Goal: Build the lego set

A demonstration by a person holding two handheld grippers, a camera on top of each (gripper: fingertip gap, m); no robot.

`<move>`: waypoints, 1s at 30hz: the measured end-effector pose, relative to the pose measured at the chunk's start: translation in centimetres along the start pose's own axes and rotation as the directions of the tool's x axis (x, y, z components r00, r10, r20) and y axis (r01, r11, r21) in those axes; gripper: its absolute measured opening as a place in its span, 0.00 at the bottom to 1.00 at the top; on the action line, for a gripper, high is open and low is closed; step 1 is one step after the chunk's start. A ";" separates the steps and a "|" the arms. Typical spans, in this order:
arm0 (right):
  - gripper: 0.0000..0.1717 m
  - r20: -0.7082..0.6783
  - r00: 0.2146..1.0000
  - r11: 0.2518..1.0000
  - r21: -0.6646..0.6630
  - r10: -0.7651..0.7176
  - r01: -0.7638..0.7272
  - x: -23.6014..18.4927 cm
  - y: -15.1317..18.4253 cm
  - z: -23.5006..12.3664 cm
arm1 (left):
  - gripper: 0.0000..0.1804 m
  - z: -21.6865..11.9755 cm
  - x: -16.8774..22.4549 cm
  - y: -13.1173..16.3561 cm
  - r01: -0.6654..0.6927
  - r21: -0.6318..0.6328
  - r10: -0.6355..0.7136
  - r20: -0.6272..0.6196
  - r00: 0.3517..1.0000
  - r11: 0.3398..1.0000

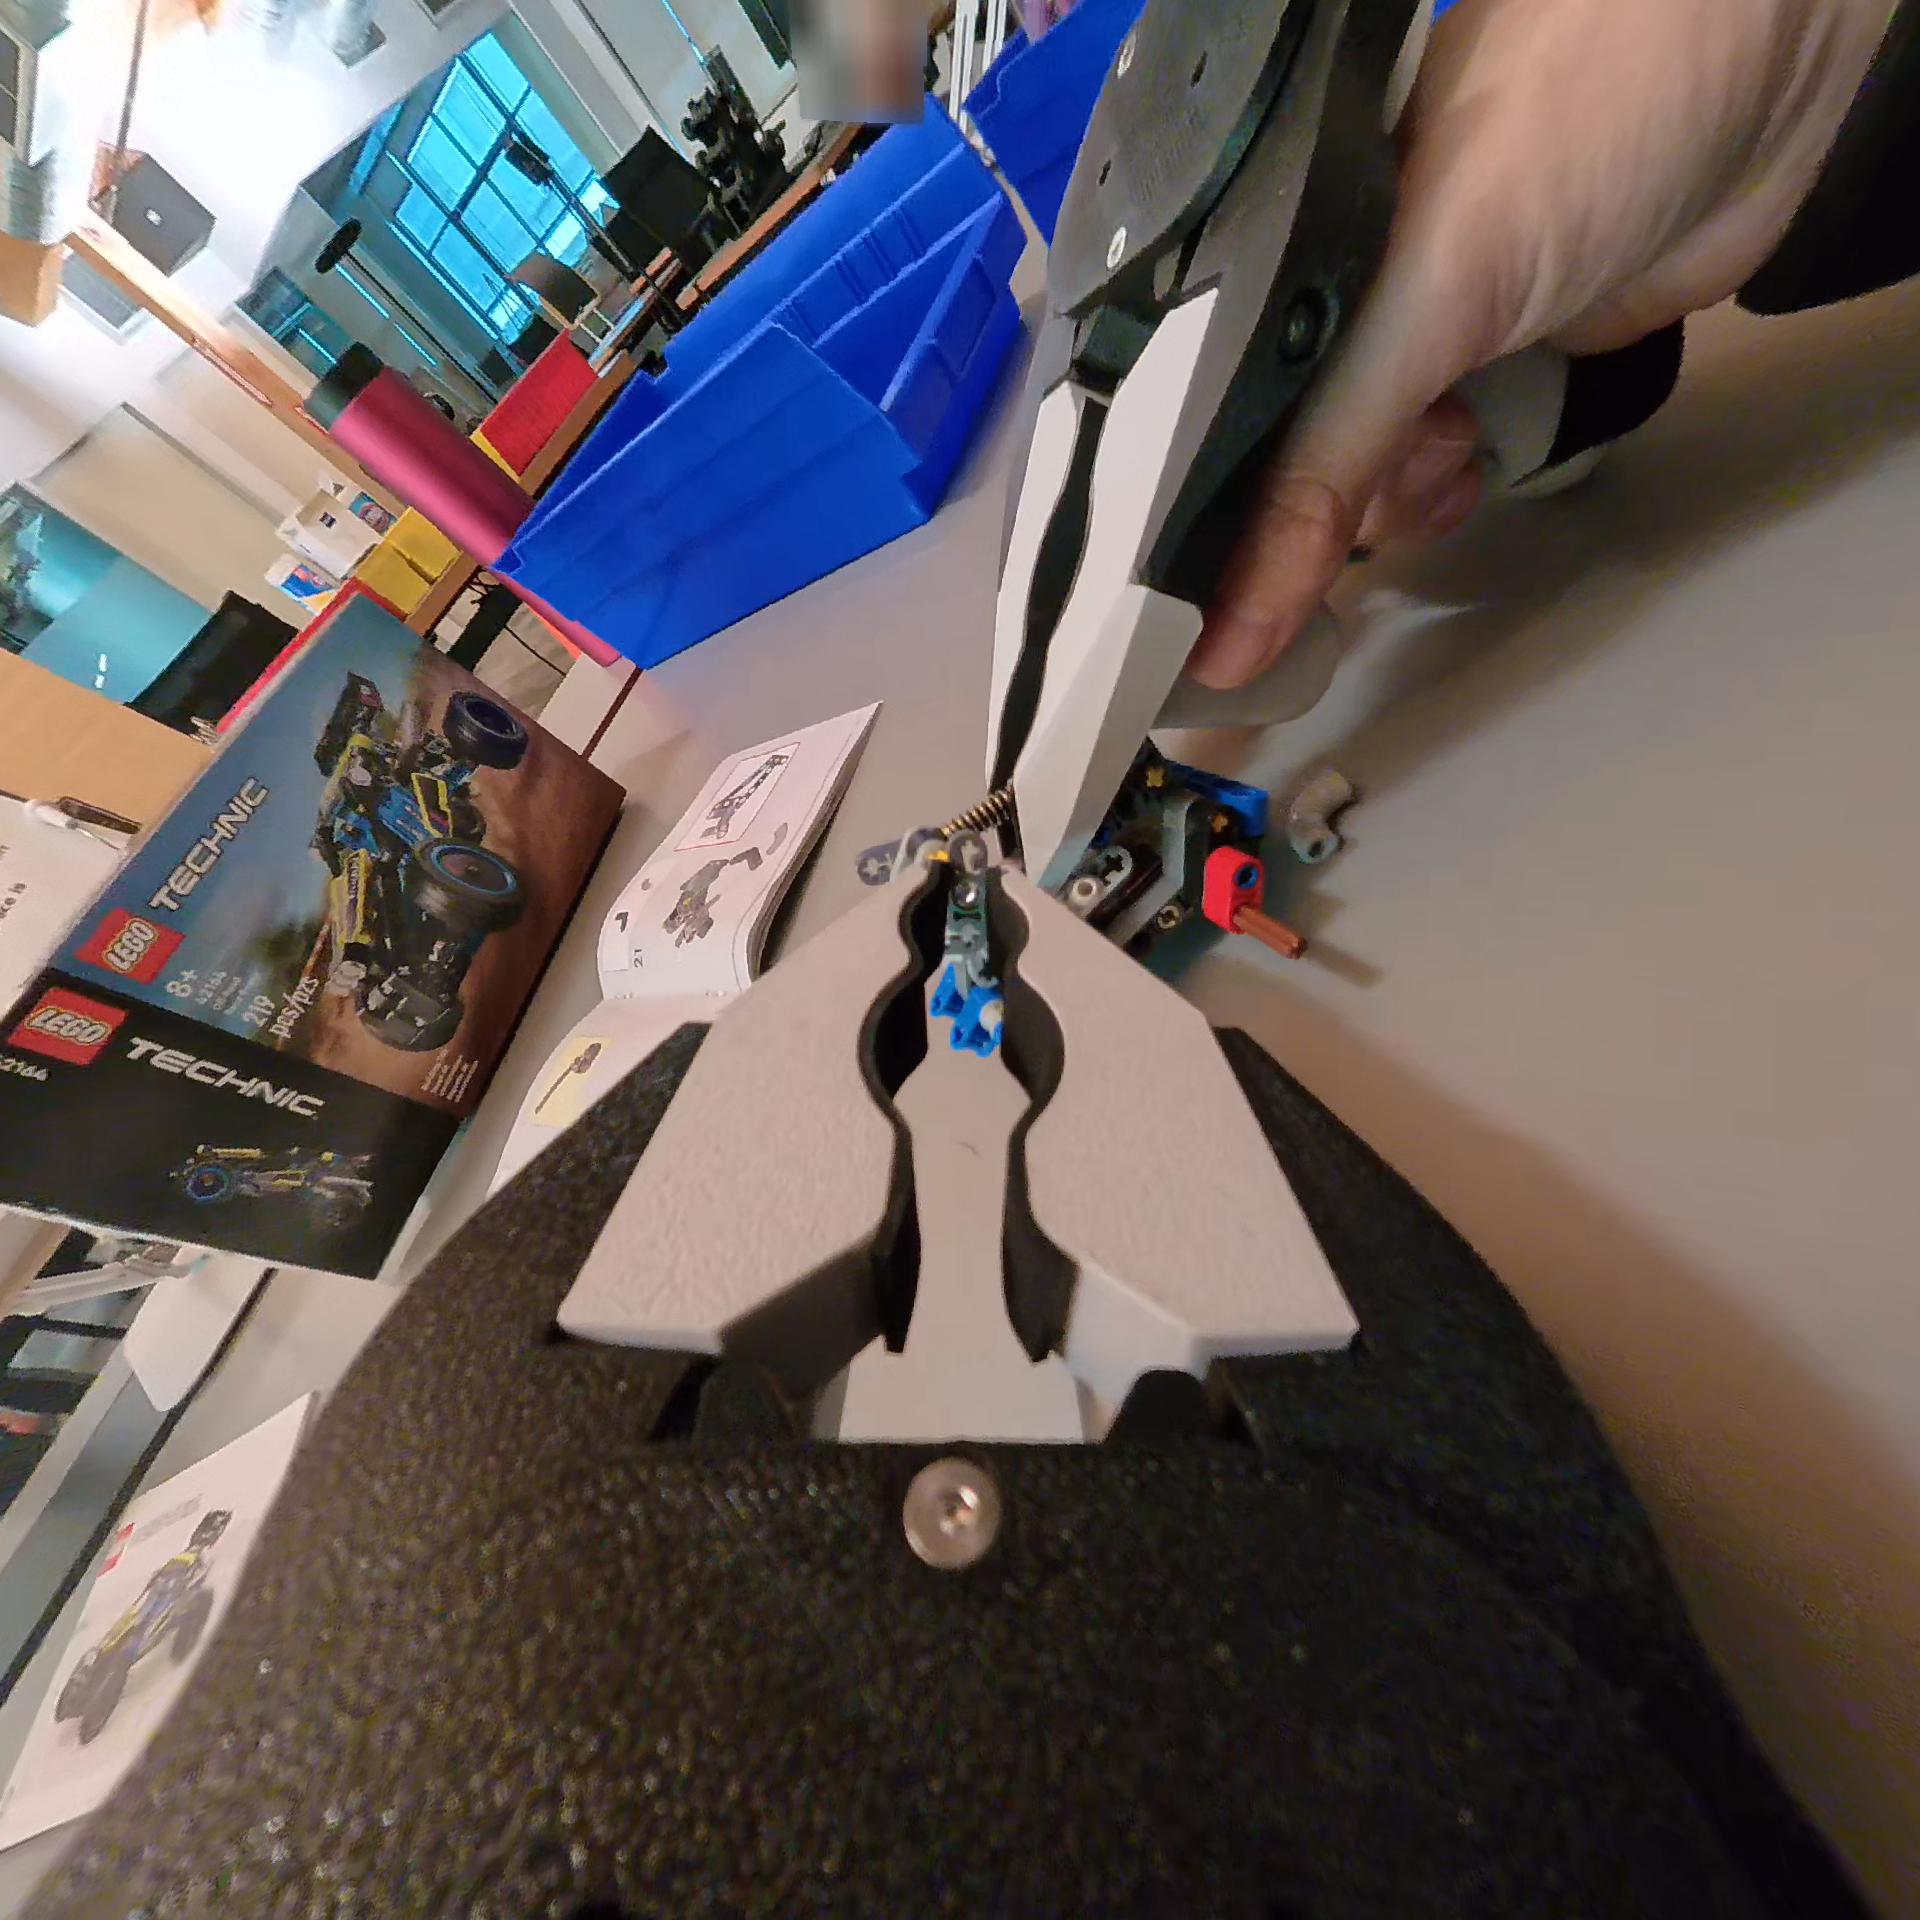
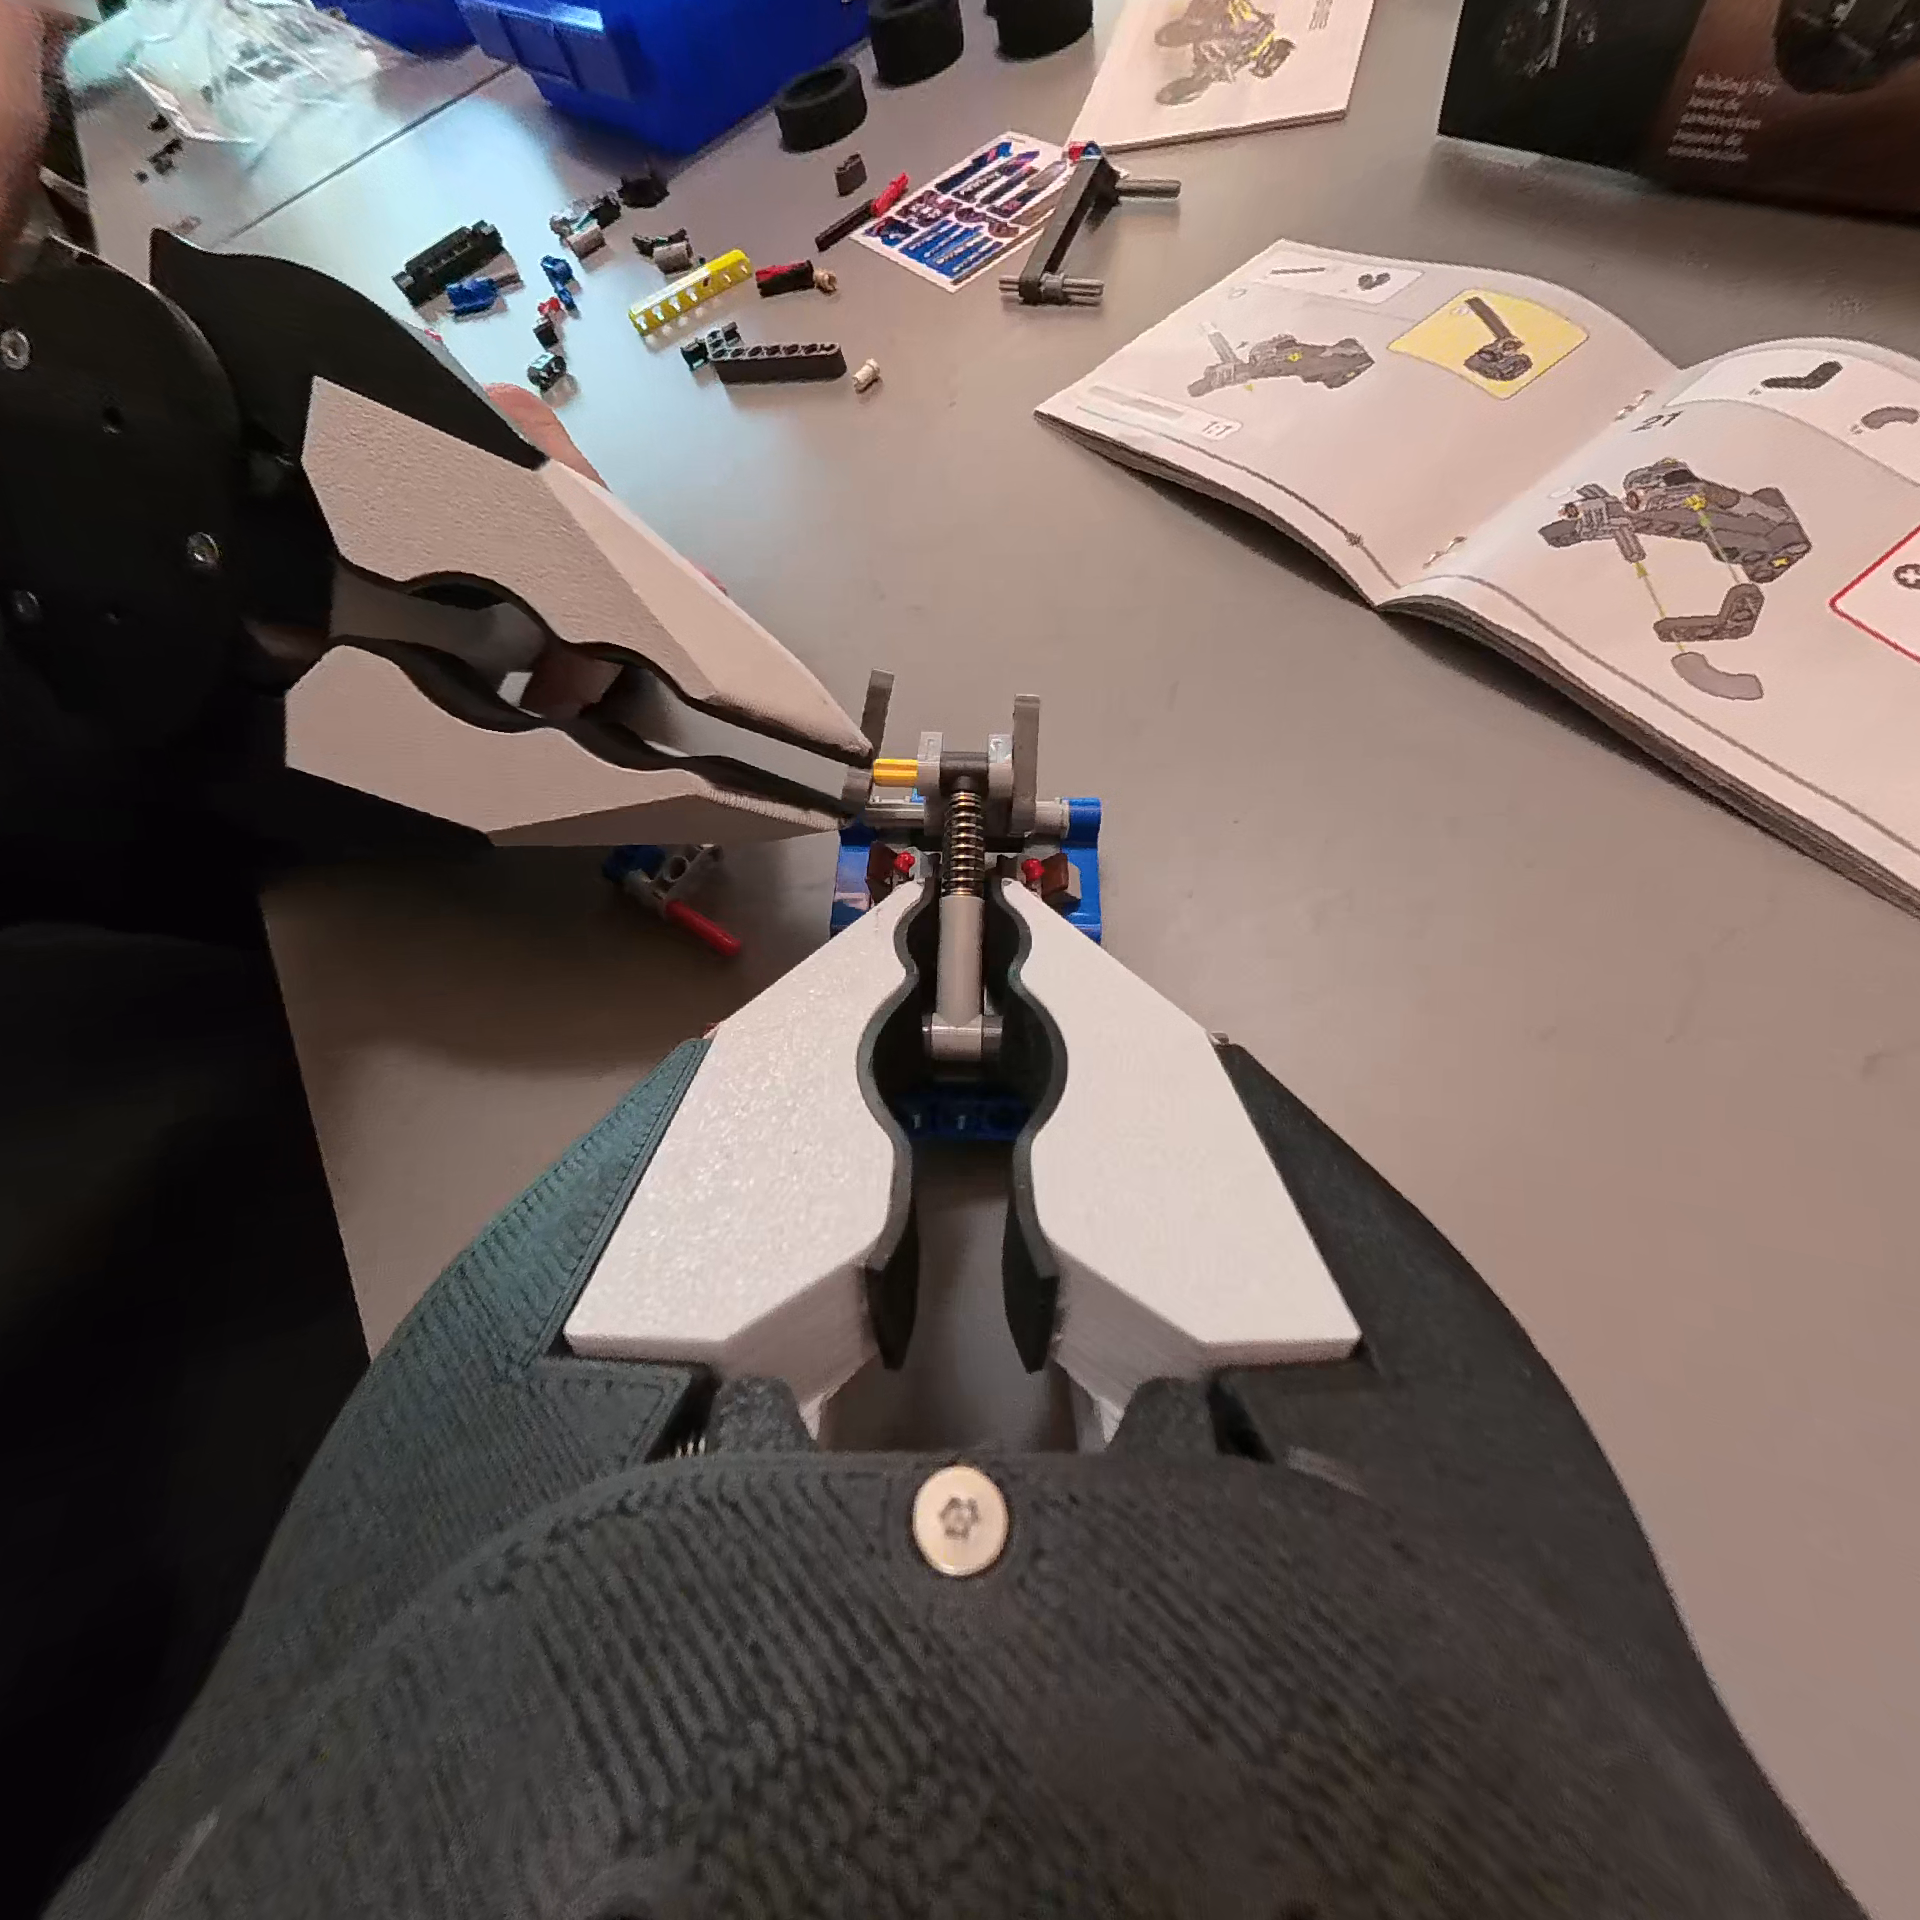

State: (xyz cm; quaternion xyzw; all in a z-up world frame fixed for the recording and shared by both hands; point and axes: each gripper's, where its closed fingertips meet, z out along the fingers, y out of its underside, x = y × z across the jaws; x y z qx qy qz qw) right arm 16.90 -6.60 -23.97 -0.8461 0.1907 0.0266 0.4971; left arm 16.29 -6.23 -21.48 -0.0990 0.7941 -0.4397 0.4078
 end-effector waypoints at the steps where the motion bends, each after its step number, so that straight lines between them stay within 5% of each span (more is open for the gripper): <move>1: 0.03 0.007 1.000 1.000 0.000 0.007 -0.007 0.1 0.0 0.0 | 0.02 0.1 -0.1 0.1 0.008 -0.007 -0.008 0.001 1.000 1.000; 21: 0.03 0.021 1.000 1.000 -0.007 -0.022 0.023 0.1 0.0 0.0 | 0.02 0.2 -0.6 0.1 0.077 -0.007 -0.077 -0.003 0.997 0.997; 30: 0.06 -0.054 0.988 0.989 0.020 -0.146 0.147 0.6 -0.8 -1.2 | 0.02 0.1 -0.6 0.2 0.056 -0.019 -0.055 0.020 0.998 0.998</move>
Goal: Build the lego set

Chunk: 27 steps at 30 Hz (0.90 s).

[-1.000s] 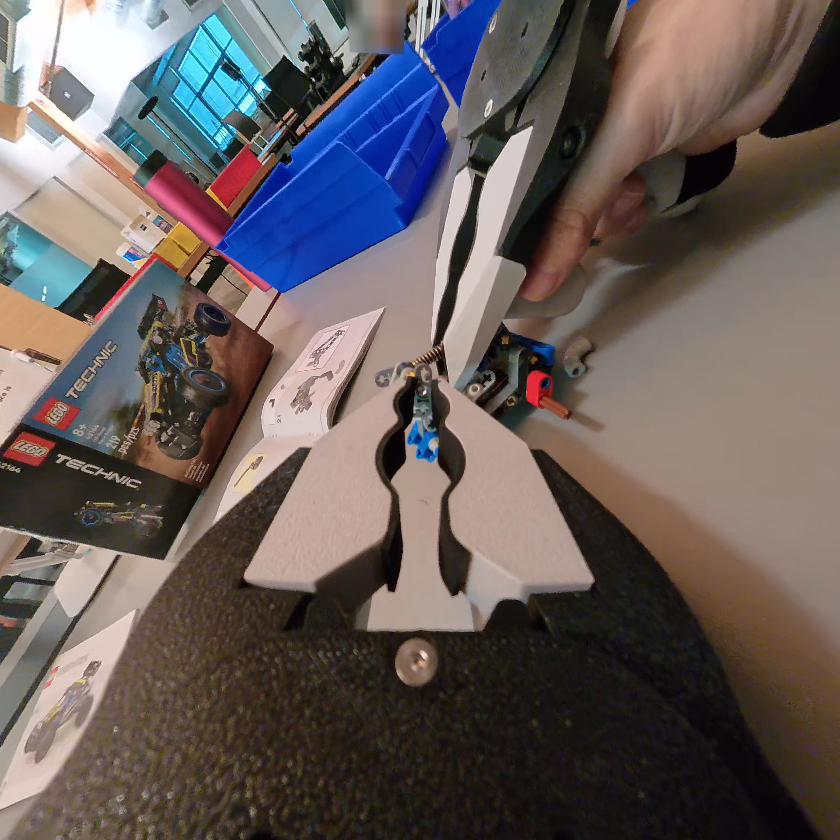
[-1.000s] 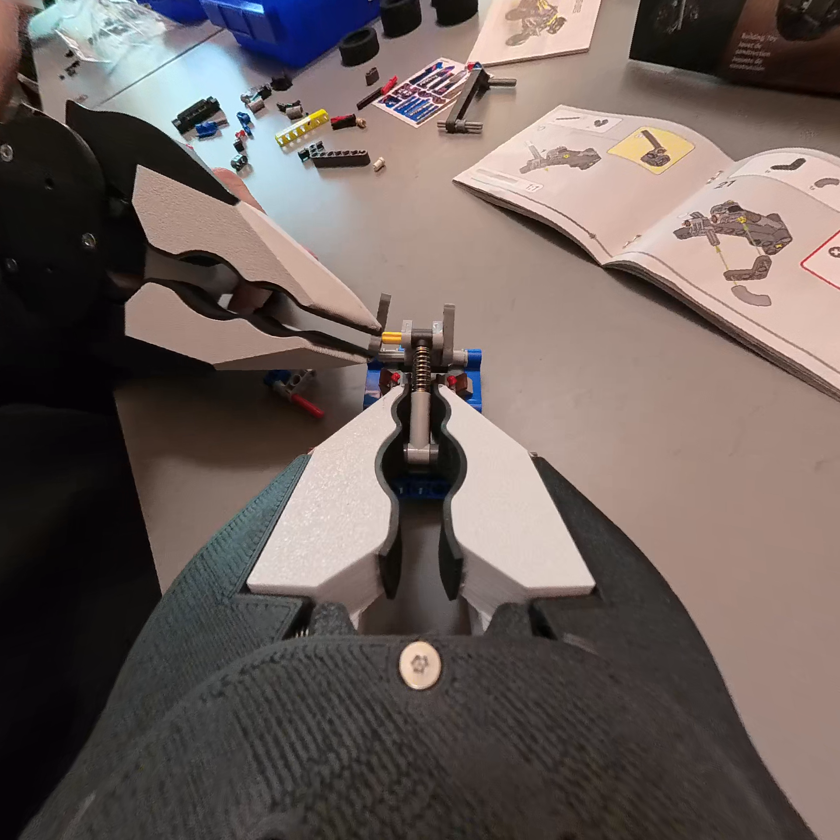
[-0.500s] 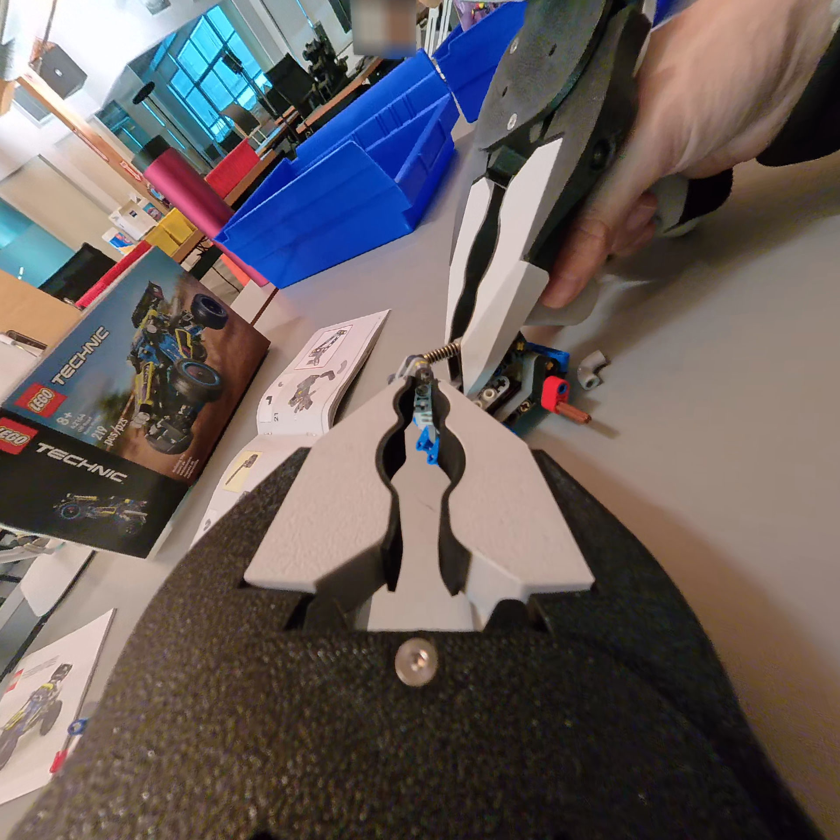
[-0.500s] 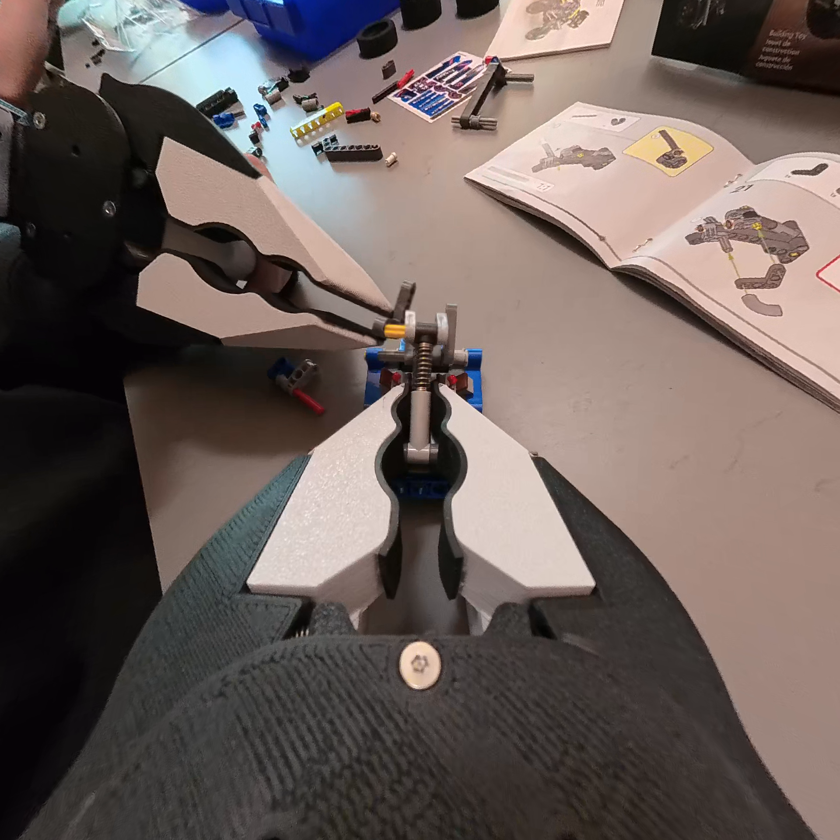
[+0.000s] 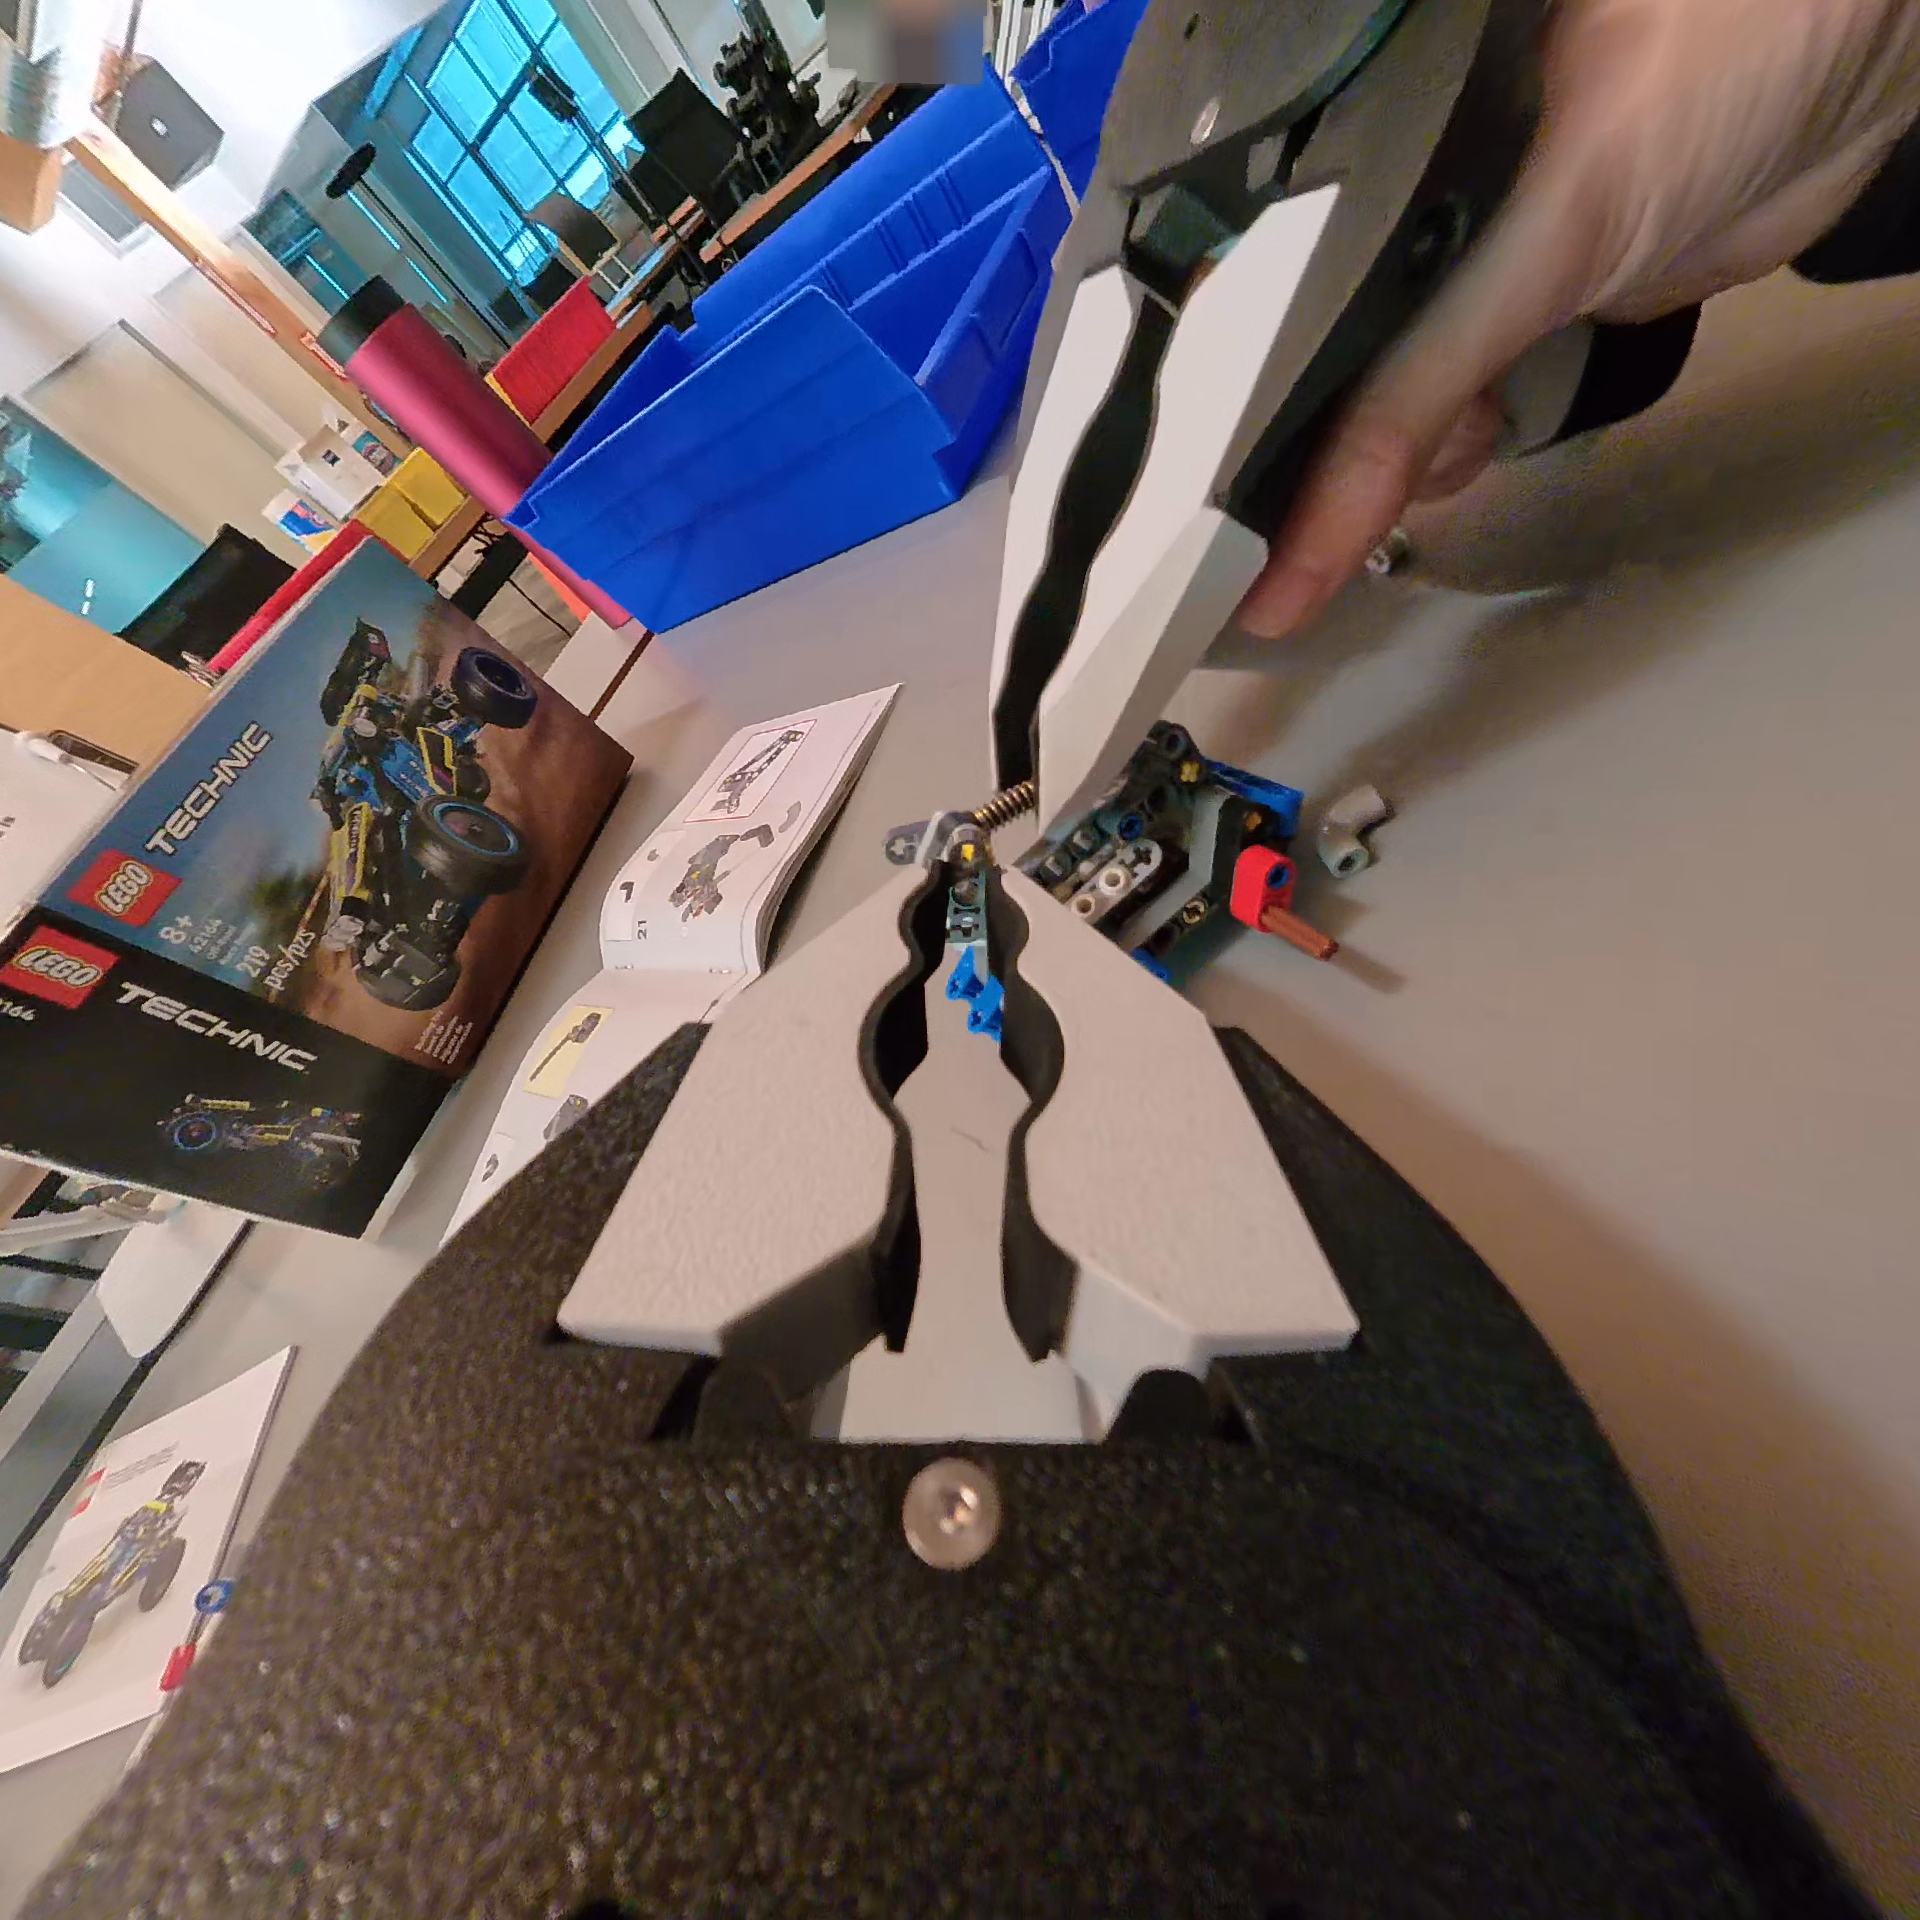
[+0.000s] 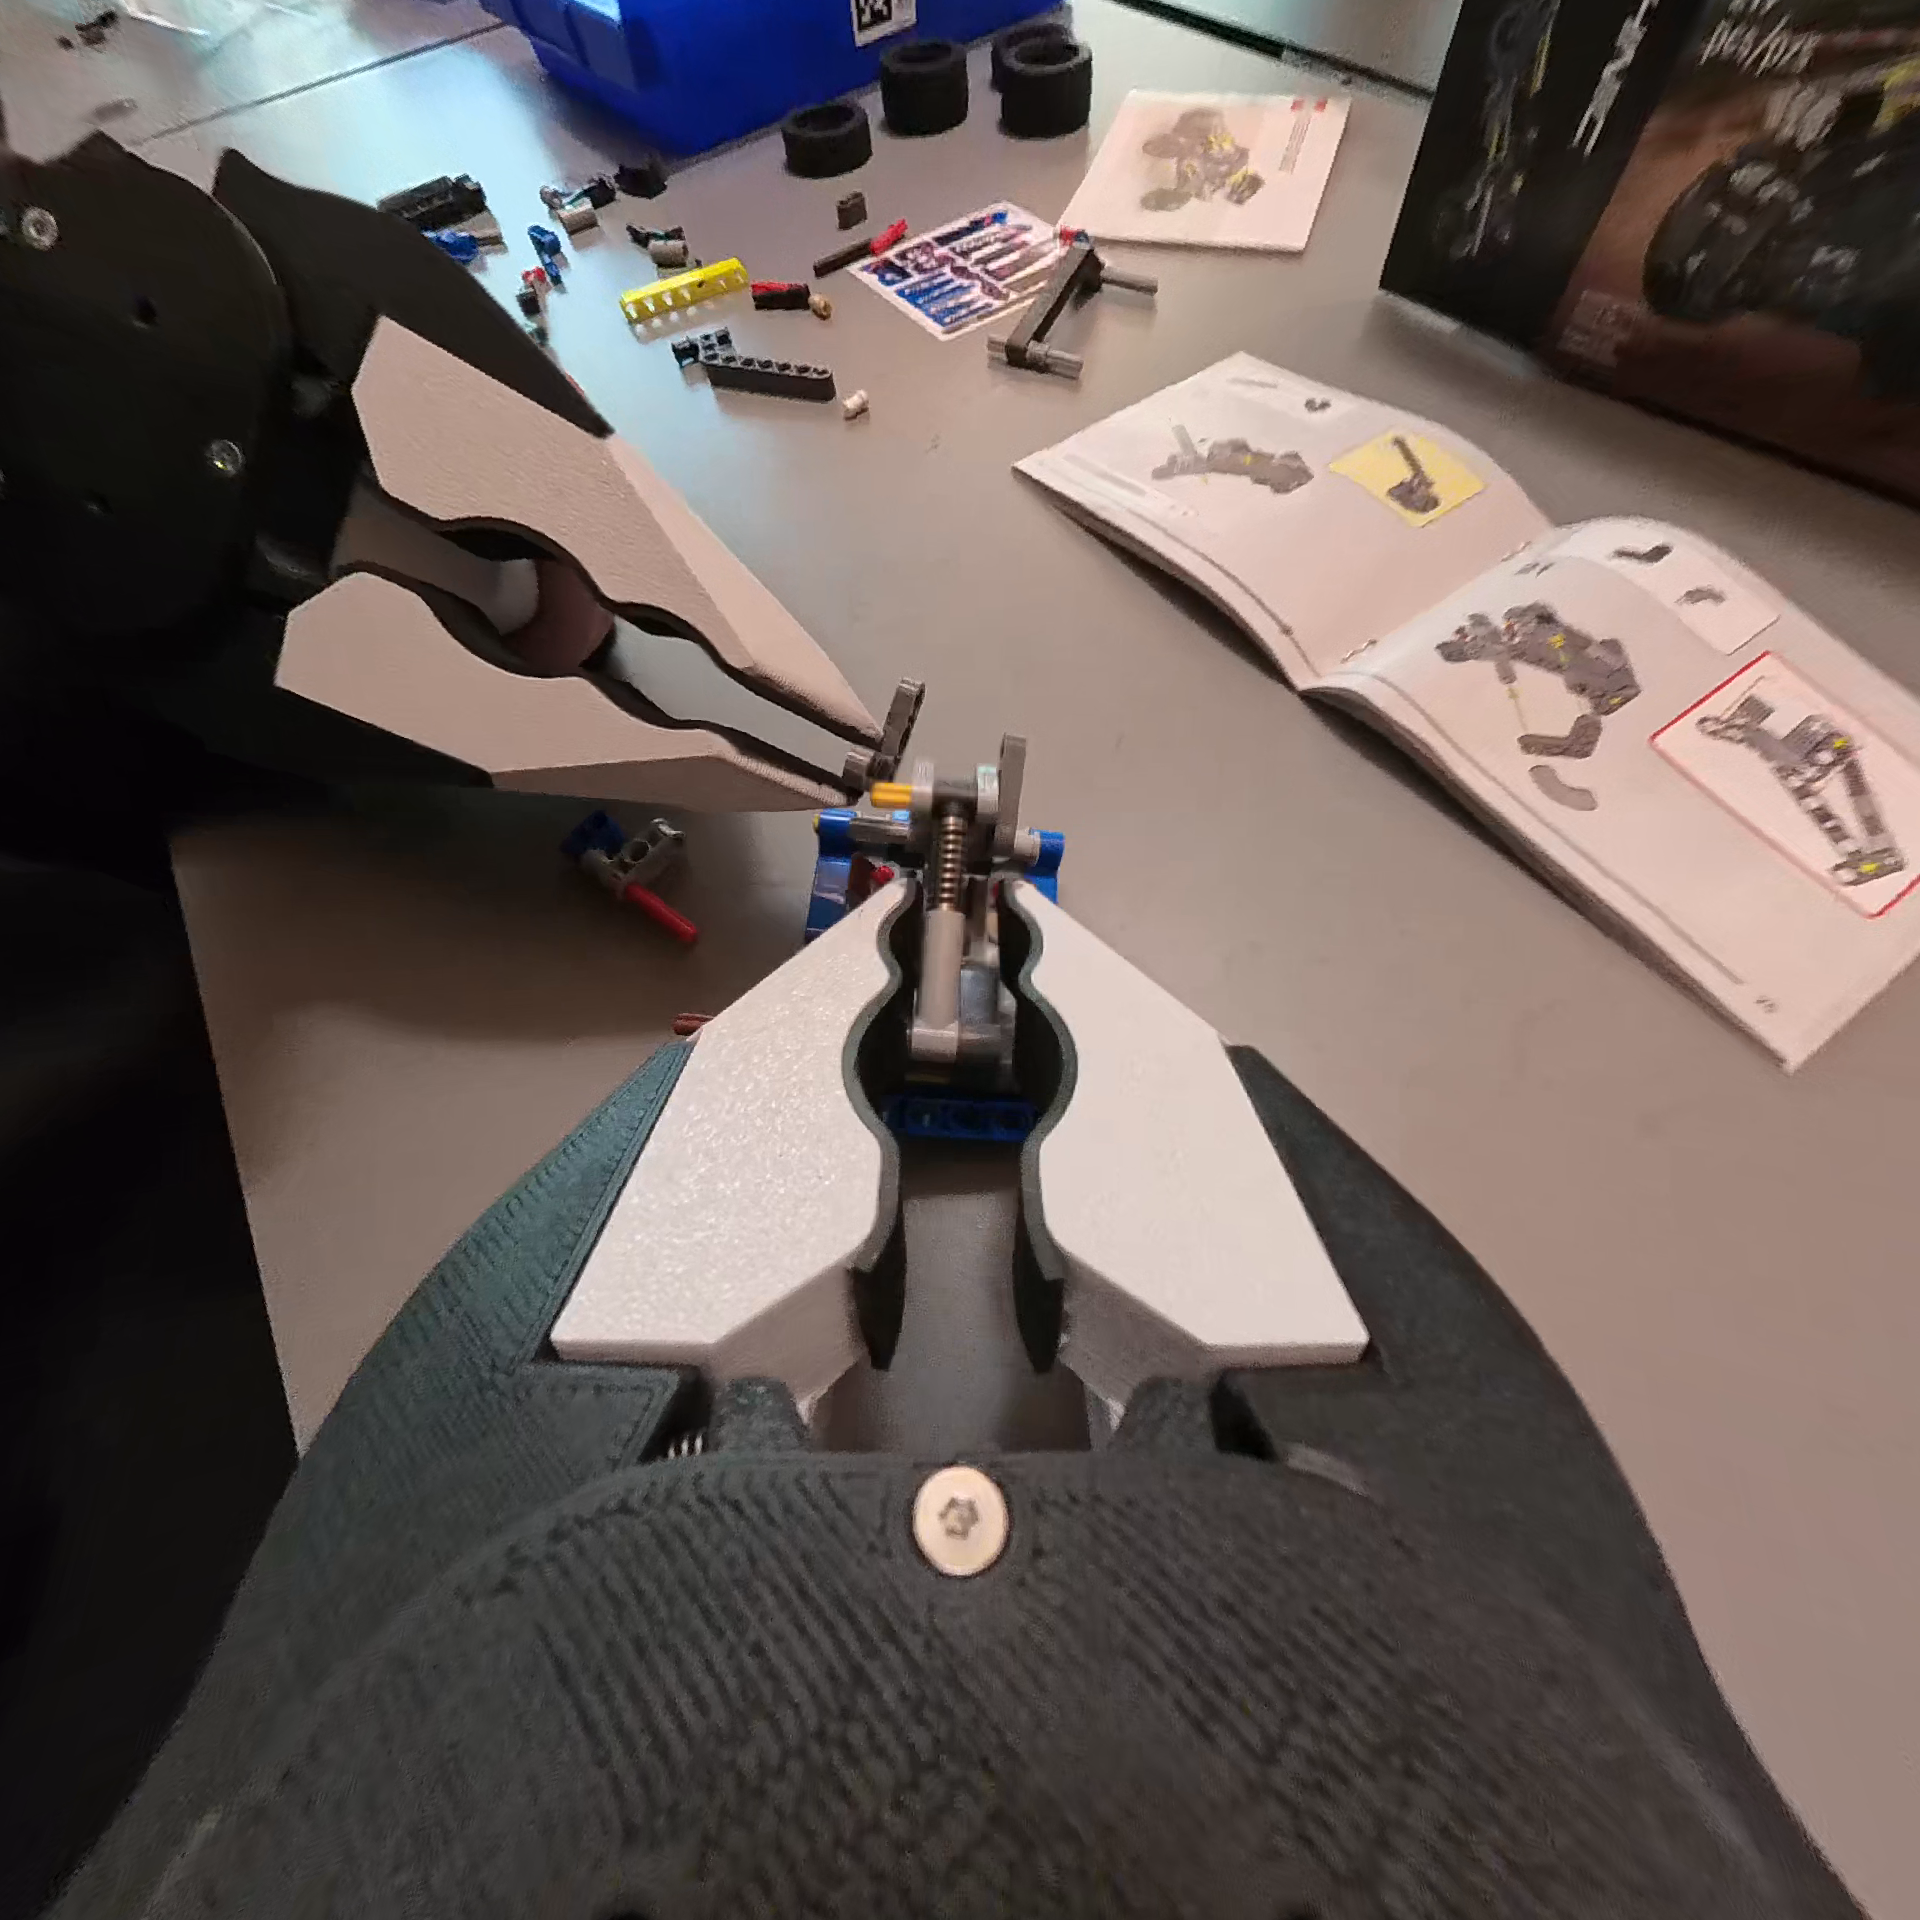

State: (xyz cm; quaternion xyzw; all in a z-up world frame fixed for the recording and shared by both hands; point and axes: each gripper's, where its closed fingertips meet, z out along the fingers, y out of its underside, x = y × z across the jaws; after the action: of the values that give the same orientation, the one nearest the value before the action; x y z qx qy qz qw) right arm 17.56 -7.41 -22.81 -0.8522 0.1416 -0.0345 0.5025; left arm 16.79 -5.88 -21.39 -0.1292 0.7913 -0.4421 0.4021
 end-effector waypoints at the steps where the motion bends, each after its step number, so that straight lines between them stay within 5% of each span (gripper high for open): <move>1: 0.07 -0.010 1.000 1.000 0.003 -0.024 0.024 0.0 -0.3 -0.2 | 0.02 0.0 0.0 0.0 0.000 0.001 0.000 0.001 1.000 1.000; 12: 0.02 -0.103 0.977 0.976 -0.132 -0.185 0.171 0.0 -0.4 0.2 | 0.02 0.1 0.0 -0.1 -0.005 0.008 0.005 -0.001 1.000 1.000; 27: 0.02 -0.082 0.996 0.998 -0.048 0.037 -0.041 0.0 -1.0 0.1 | 0.02 0.2 0.1 -0.2 -0.024 0.002 0.024 0.013 1.000 1.000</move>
State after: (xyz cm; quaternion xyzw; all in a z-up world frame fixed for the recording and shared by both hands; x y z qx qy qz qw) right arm 17.84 -6.86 -22.00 -0.8594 0.1790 -0.0556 0.4757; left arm 16.89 -6.13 -21.35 -0.1222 0.7897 -0.4371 0.4128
